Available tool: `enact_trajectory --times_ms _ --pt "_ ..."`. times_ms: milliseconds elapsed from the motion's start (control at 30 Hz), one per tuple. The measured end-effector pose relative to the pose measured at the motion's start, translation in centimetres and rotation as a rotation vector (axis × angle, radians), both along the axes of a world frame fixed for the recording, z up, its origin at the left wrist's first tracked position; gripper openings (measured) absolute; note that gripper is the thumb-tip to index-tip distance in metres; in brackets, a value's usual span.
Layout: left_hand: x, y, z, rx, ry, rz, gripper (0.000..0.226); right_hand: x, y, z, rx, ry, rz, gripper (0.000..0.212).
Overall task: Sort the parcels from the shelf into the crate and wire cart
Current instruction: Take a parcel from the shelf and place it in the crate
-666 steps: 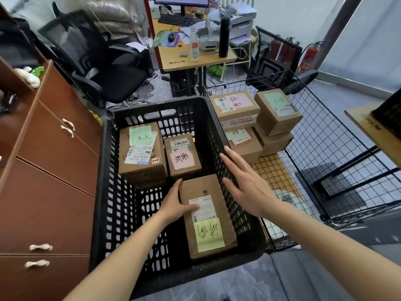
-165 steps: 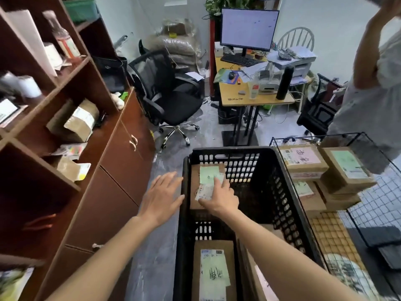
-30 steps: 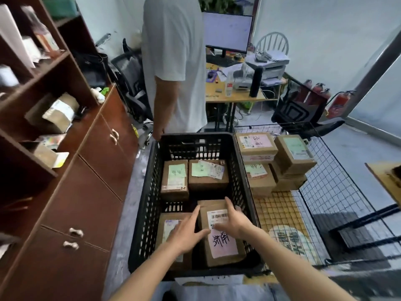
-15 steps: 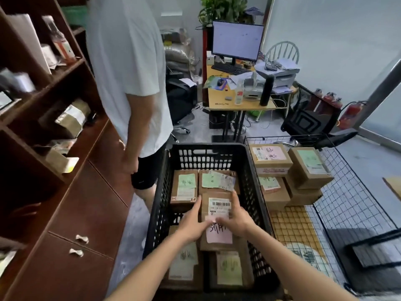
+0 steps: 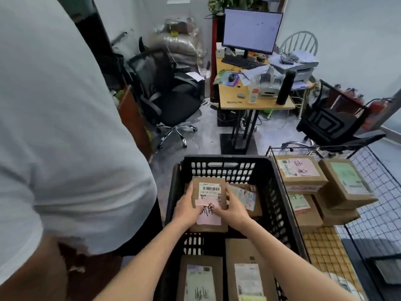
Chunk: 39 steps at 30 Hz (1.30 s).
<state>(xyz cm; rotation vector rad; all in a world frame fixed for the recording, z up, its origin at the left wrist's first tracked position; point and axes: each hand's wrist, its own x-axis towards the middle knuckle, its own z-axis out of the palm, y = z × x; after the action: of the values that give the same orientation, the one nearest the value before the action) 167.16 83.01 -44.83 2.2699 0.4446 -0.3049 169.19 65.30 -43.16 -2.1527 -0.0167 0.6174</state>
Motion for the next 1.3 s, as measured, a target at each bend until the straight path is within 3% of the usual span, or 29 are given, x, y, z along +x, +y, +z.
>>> enact_trajectory --times_ms 167,333,433,533,733,900,1133,1300 --pt "1.4 0.0 -0.4 0.032 0.049 0.026 0.079 1.4 -0.3 -1.6 0.02 0.0 0.065 0.099" --pt "1.5 -0.3 0.6 0.067 0.022 -0.01 0.073 1.7 -1.3 -2.7 0.041 0.007 0.284 0.138" --pt "1.5 -0.2 1.9 0.189 0.029 -0.094 0.068 1.8 -1.3 -3.2 0.033 -0.007 0.384 0.147" --pt "1.3 -0.2 2.8 0.339 0.001 -0.253 0.066 2.0 -0.3 -3.1 0.052 -0.021 0.367 0.146" --pt "0.8 0.0 3.7 0.611 0.126 -0.545 0.072 2.3 0.2 -3.5 0.109 -0.043 0.312 0.144" --pt "0.8 0.3 3.5 0.666 0.217 -0.633 0.101 2.6 -0.5 -3.4 0.067 -0.087 0.347 0.137" --pt "-0.2 0.0 3.0 0.711 0.116 -0.608 0.096 1.2 -4.7 -2.6 -0.141 -0.14 0.428 0.113" --pt "-3.6 -2.4 2.8 0.712 -0.155 -0.661 0.087 -1.4 -7.8 -1.7 -0.418 -0.089 0.523 0.101"
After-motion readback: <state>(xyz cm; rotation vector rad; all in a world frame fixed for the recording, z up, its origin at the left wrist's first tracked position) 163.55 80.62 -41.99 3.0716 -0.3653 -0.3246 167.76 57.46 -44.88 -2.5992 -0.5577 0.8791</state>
